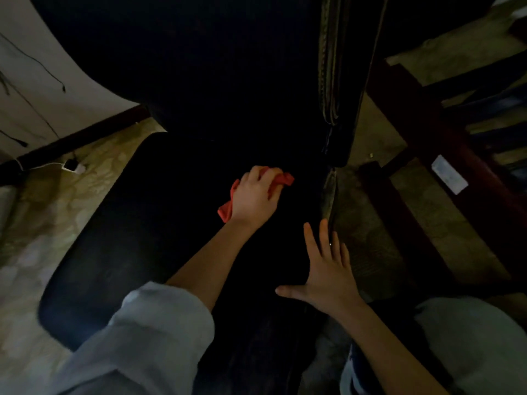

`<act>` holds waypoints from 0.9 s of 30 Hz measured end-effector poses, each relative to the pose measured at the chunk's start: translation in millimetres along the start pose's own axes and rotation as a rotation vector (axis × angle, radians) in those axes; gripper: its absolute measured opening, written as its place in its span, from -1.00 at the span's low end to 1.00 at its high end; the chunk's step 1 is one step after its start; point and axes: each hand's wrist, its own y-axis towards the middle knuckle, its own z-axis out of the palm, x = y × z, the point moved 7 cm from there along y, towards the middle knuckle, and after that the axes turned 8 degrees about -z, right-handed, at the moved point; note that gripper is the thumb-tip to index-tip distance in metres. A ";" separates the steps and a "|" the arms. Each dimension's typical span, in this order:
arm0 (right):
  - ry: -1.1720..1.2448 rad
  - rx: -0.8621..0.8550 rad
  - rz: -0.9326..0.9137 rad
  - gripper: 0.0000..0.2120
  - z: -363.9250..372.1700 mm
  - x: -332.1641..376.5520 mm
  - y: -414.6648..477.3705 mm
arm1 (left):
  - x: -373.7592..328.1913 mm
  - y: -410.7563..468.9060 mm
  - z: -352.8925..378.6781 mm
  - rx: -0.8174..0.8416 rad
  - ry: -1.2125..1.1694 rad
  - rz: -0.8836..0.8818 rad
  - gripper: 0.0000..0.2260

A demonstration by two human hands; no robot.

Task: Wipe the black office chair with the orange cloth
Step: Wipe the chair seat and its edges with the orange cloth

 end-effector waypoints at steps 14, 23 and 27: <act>0.152 -0.044 0.032 0.35 2.0 -0.8 3.2 | -31.6 -58.0 6.5 0.111 -0.007 0.421 -0.71; 0.250 -0.021 0.014 0.33 2.3 -8.0 7.7 | -73.4 16.9 23.8 0.104 0.109 0.281 -0.67; 0.228 -0.033 -0.011 0.36 -3.4 -11.4 14.4 | -63.8 41.3 21.2 0.029 0.106 0.121 -0.67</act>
